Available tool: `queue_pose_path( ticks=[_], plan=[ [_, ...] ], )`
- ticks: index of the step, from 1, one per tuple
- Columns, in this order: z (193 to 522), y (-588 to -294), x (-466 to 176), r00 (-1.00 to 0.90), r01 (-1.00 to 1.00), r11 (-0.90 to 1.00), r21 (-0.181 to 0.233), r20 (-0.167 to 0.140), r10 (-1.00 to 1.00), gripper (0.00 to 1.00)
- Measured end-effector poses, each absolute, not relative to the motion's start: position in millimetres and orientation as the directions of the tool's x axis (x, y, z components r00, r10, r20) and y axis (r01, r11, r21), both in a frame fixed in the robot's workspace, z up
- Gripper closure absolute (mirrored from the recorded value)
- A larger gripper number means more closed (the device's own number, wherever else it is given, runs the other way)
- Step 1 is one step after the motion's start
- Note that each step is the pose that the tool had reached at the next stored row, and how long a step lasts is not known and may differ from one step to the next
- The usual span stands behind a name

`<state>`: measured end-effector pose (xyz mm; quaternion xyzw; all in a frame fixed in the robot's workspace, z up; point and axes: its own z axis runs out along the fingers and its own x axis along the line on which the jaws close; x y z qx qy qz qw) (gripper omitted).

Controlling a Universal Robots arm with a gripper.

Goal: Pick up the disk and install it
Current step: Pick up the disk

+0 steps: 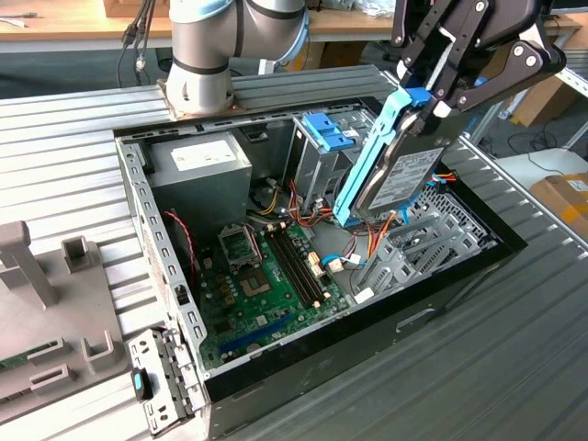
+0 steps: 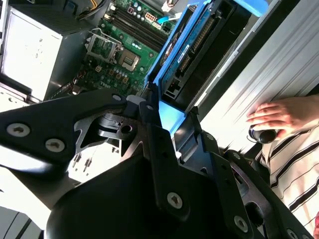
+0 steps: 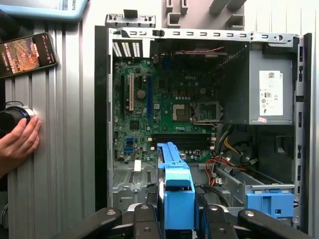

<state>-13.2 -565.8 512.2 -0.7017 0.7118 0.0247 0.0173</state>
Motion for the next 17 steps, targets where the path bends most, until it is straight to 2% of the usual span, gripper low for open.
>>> queue_pose_path(
  ticks=[11,17],
  plan=[
    [512.2,-566.1,-2.4,-0.015,-1.000,0.014,0.011,-0.059,-0.998,0.63],
    [512.3,-581.7,-1.7,-0.015,-1.000,0.014,0.011,-0.059,-0.998,0.63]
  ],
)
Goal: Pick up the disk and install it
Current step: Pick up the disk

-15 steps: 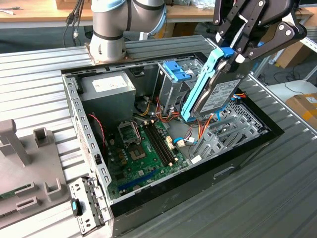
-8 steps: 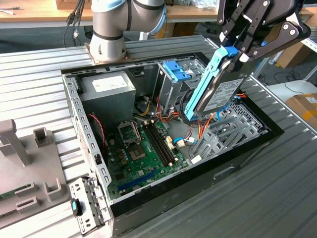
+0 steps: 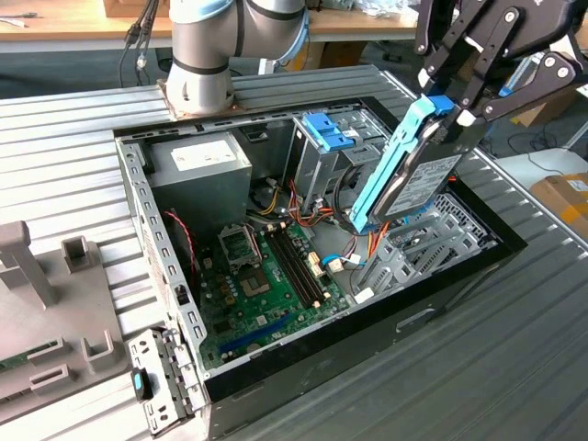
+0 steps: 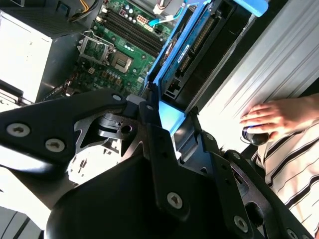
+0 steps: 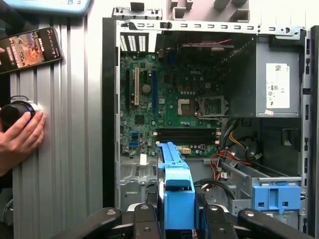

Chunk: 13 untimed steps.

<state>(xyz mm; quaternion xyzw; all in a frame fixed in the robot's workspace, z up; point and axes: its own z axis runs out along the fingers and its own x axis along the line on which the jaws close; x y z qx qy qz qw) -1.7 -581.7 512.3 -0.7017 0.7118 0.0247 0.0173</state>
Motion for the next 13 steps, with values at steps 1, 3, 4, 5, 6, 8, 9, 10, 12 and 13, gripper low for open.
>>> queue_pose_path(
  ticks=[1,3,4,5,6,8,9,10,12,13],
  plan=[
    [512.2,-583.3,-1.7,-0.015,-1.000,0.014,0.011,-0.059,-0.998,0.63],
    [512.2,-585.3,-1.7,-0.015,-1.000,0.014,0.011,-0.059,-0.998,0.63],
    [512.2,-585.3,-1.5,-0.015,-1.000,0.014,0.011,-0.059,-0.998,0.63],
    [512.3,-585.3,-1.0,-0.015,-1.000,0.014,0.011,-0.059,-0.998,0.63],
    [512.2,-585.3,0.5,-0.014,-1.000,0.014,0.011,-0.059,-0.998,0.63],
    [512.2,-585.3,9.0,-0.015,-1.000,0.014,0.011,-0.059,-0.998,0.63],
    [512.2,-585.3,12.5,-0.014,-1.000,0.014,0.011,-0.059,-0.998,0.63],
    [512.1,-585.4,16.5,-0.015,-1.000,0.014,0.011,-0.059,-0.998,0.63],
    [512.0,-585.3,30.2,-0.015,-1.000,0.014,0.011,-0.059,-0.998,0.63],
    [511.9,-585.4,34.1,-0.015,-1.000,0.014,0.011,-0.059,-0.998,0.63]
  ],
)
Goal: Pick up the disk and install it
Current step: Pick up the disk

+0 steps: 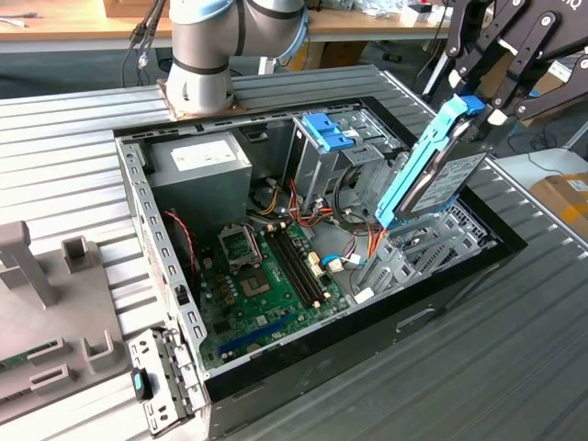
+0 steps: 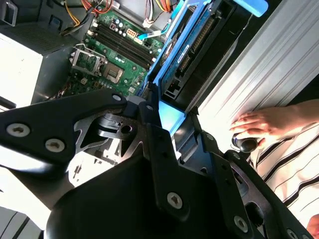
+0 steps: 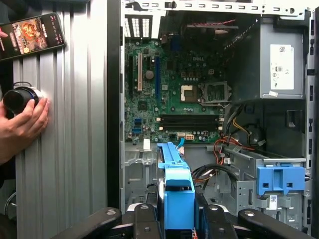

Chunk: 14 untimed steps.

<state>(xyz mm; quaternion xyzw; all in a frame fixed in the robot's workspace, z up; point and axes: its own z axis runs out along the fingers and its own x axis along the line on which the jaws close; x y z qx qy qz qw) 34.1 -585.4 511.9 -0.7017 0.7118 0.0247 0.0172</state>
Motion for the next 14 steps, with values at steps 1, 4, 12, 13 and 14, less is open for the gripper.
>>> queue_pose_path(
  ticks=[1,4,12,13,14],
  plan=[
    [511.9,-585.4,36.2,-0.015,-1.000,0.014,0.011,-0.059,-0.998,0.63],
    [512.0,-585.3,39.2,-0.015,-1.000,0.014,0.011,-0.059,-0.998,0.63],
    [510.0,-592.3,39.3,-0.023,-1.000,0.024,-0.007,-0.079,-0.997,0.63],
    [509.5,-593.3,39.3,-0.026,-1.000,0.027,-0.008,-0.079,-0.997,0.63],
    [509.5,-593.3,39.3,-0.027,-1.000,0.028,-0.008,-0.079,-0.996,0.63]
  ],
)
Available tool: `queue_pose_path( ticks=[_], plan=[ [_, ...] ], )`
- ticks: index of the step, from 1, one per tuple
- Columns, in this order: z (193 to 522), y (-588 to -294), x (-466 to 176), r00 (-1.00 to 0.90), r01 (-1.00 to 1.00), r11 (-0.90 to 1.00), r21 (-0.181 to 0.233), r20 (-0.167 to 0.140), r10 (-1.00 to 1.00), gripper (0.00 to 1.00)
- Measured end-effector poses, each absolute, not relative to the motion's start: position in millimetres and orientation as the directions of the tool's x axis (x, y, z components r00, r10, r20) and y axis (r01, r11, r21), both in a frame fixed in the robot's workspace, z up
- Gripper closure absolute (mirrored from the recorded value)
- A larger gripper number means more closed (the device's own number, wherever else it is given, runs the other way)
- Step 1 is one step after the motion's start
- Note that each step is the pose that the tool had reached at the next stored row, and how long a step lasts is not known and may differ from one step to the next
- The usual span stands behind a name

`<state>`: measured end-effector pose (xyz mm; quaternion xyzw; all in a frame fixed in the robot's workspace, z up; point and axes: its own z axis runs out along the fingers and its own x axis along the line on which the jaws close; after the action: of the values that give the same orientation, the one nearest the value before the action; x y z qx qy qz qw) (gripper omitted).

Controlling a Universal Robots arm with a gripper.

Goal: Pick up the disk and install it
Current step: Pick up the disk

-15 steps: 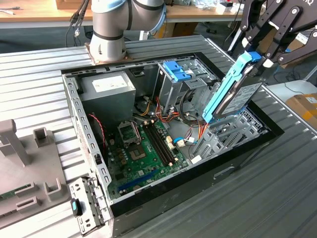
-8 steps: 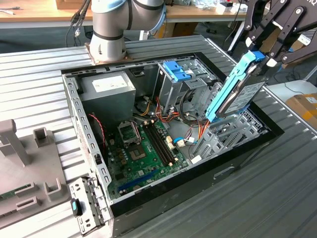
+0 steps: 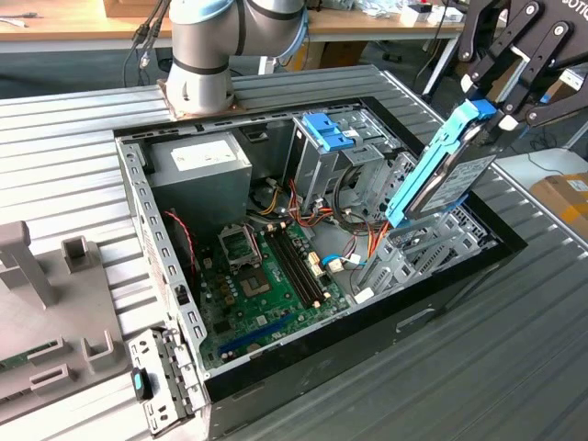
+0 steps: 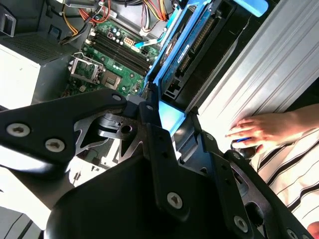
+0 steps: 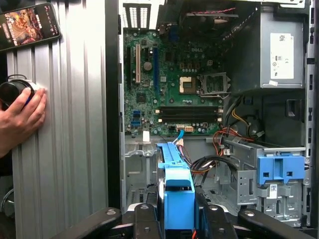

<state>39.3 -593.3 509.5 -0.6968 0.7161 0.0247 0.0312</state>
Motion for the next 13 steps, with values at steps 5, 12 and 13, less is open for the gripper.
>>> queue_pose_path(
  ticks=[5,12,13],
  plan=[
    [509.4,-593.5,39.3,-0.027,-1.000,0.028,-0.008,-0.079,-0.996,0.63],
    [507.1,-594.6,39.3,-0.026,-0.999,0.028,-0.021,-0.083,-0.996,0.63],
    [506.9,-594.8,39.3,-0.026,-0.999,0.028,-0.021,-0.084,-0.996,0.63]
  ],
)
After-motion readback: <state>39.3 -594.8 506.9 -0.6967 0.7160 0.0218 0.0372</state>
